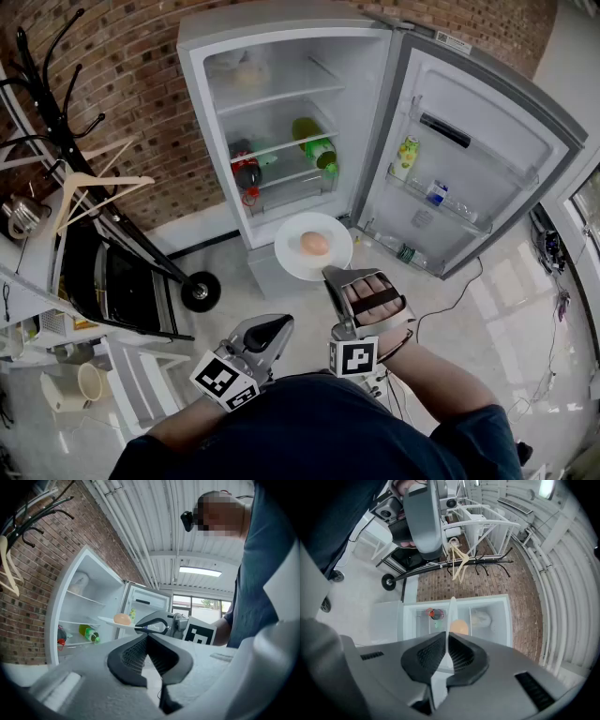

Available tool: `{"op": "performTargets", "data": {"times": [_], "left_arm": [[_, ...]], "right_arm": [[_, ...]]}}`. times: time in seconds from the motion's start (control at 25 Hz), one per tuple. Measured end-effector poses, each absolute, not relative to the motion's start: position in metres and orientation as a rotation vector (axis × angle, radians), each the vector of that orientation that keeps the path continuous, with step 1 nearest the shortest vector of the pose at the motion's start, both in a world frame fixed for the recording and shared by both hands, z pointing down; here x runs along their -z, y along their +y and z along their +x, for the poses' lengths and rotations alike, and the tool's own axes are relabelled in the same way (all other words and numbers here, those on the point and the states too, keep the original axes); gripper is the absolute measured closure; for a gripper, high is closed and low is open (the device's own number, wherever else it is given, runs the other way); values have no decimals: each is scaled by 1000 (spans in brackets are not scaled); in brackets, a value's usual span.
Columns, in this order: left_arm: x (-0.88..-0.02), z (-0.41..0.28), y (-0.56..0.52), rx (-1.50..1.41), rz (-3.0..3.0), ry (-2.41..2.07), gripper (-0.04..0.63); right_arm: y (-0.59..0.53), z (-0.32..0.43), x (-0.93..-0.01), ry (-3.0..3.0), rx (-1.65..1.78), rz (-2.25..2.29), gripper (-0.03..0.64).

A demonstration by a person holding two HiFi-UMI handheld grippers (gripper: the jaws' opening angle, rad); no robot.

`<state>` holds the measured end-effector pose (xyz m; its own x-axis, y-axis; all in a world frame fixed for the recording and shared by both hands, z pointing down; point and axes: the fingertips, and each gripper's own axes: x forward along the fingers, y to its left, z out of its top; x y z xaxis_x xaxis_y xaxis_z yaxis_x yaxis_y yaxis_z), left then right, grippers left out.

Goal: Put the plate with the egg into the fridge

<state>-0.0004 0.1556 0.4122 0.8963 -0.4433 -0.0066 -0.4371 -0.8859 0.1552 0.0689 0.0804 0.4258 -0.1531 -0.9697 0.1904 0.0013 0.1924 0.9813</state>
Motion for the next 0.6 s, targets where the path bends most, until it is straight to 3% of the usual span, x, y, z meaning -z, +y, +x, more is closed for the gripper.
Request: {"op": "performTargets", "data": {"times": [0.6], "left_arm": [[-415,13,152,45,2893,-778,592]], "right_arm": [[70,80,-434,-1457,1206,973,594]]}}
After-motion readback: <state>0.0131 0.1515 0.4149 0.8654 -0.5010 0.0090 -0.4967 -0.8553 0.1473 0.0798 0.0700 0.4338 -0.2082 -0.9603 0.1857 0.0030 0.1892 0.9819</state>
